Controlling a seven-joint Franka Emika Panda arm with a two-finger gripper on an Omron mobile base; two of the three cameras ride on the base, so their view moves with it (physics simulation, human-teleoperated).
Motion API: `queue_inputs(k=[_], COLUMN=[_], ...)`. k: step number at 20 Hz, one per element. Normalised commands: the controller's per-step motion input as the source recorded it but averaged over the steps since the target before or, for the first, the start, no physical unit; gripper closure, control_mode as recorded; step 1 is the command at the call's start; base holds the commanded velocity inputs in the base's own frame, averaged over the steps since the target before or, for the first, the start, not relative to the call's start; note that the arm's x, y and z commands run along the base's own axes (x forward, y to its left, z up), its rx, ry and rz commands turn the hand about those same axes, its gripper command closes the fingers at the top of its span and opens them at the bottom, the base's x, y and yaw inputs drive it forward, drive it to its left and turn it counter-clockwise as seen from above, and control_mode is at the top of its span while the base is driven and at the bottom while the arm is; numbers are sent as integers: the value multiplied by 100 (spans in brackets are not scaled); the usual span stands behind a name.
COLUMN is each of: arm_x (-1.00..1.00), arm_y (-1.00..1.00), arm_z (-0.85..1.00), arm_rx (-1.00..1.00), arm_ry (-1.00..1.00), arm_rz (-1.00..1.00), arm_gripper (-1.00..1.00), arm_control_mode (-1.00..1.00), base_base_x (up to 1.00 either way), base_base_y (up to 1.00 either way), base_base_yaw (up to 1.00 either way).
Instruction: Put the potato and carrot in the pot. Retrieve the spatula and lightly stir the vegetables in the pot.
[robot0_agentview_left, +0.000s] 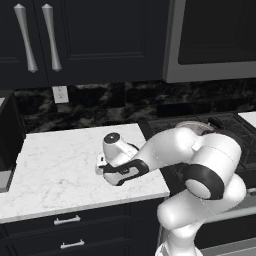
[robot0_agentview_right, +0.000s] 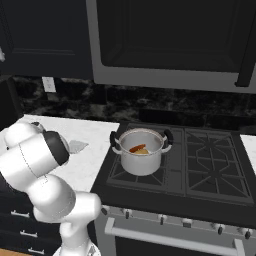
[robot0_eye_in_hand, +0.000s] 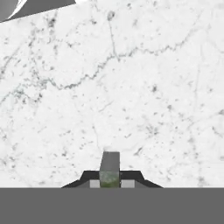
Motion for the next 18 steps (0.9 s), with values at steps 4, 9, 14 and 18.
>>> queue_inputs(k=[4, 9, 14, 18], arm_x=[-70, -50, -45, -45], arm_y=[0, 0, 2, 6], arm_z=[94, 100, 100, 100], arm_rx=[17, 33, 36, 47], arm_ry=[-17, -10, 0, 0], arm_rz=[0, -12, -28, -35], arm_gripper=[100, 100, 100, 100], arm_control_mode=[-100, -100, -100, -100], base_base_x=[0, 0, 0, 0], base_base_y=[0, 0, 0, 0], base_base_yaw=[0, 0, 0, 0])
